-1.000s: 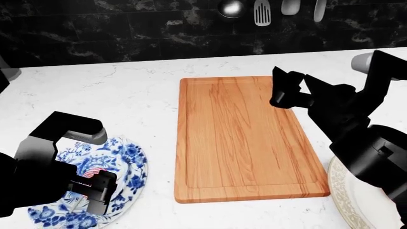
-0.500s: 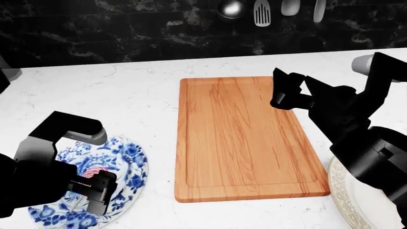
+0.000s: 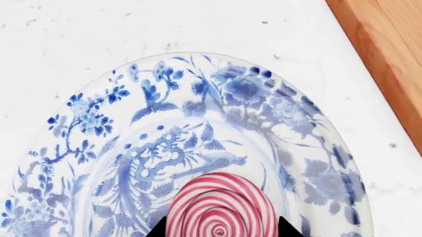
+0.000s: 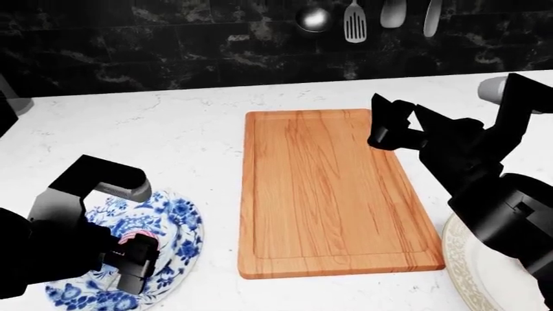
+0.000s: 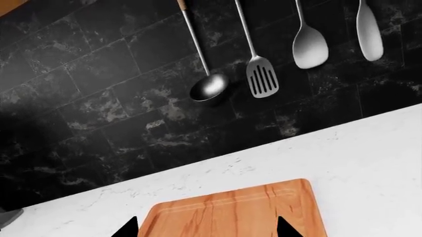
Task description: Move the dessert items from the plate to the tray.
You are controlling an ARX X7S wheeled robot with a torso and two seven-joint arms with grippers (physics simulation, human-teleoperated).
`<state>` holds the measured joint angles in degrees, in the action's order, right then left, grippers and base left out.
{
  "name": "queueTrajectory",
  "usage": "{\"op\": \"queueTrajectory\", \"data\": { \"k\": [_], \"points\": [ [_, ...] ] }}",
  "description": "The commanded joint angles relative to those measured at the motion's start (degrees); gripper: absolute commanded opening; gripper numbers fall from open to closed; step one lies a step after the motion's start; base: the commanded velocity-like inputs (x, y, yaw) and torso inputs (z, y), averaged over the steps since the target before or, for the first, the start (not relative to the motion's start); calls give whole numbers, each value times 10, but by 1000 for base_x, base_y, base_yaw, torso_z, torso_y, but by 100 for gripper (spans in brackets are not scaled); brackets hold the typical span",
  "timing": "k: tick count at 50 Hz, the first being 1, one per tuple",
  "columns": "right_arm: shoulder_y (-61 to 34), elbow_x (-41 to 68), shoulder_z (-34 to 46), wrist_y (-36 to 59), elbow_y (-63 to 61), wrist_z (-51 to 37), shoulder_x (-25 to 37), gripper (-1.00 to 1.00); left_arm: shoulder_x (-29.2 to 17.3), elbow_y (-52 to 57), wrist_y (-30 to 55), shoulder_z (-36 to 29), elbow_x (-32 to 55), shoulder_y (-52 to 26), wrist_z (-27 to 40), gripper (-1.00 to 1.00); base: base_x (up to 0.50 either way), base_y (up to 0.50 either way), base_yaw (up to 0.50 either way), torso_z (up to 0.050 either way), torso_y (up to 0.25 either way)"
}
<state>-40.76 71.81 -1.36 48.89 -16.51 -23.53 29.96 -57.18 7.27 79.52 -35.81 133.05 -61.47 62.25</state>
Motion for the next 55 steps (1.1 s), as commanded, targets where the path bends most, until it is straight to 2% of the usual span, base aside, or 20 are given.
{"op": "queueTrajectory", "data": {
  "k": [1, 22, 30, 33, 36, 39, 42, 46, 50, 55],
  "points": [
    [3, 0, 1, -3, 1, 0, 1, 100, 7, -1, 1, -10, -6, 0, -8, -100, 0, 0, 0, 50, 25],
    [6, 2, 2, -7, 0, -1, 1, 100, 3, -11, 8, -34, 12, -46, 2, -100, 0, 0, 0, 50, 27],
    [8, 4, 1, -9, -2, -1, 2, 100, 11, -24, 20, -40, 10, -82, 3, -100, 0, 0, 0, 50, 27],
    [8, 5, 1, -9, -4, -2, 2, 100, 34, -33, 31, -17, -24, -105, -15, -100, 0, 0, 0, 50, 27],
    [5, 9, 1, -8, -6, -6, 2, 100, 90, -50, 53, 45, -150, -138, -82, -100, 0, 0, 0, 50, 27],
    [-3, 16, -9, -13, -19, -12, 2, 100, 150, -55, 47, 71, -346, -187, -223, -100, 0, 0, 0, 50, 27],
    [-16, 35, -27, -15, -40, -29, 7, 100, 192, -74, -10, 28, -498, -227, -367, -100, 0, 0, 0, 50, 27],
    [-50, 77, -45, 4, -77, -79, 29, 100, 269, -183, -134, -85, -676, -279, -579, -100, 0, 0, 0, 50, 27],
    [-86, 113, -56, 24, -106, -137, 55, 100, 351, -334, -249, -159, -776, -303, -726, -100, 0, 0, 0, 50, 26],
    [-148, 170, -69, 46, -126, -208, 95, 100, 456, -544, -379, -207, -849, -312, -861, -100, 0, 0, 0, 50, 28]
  ]
}}
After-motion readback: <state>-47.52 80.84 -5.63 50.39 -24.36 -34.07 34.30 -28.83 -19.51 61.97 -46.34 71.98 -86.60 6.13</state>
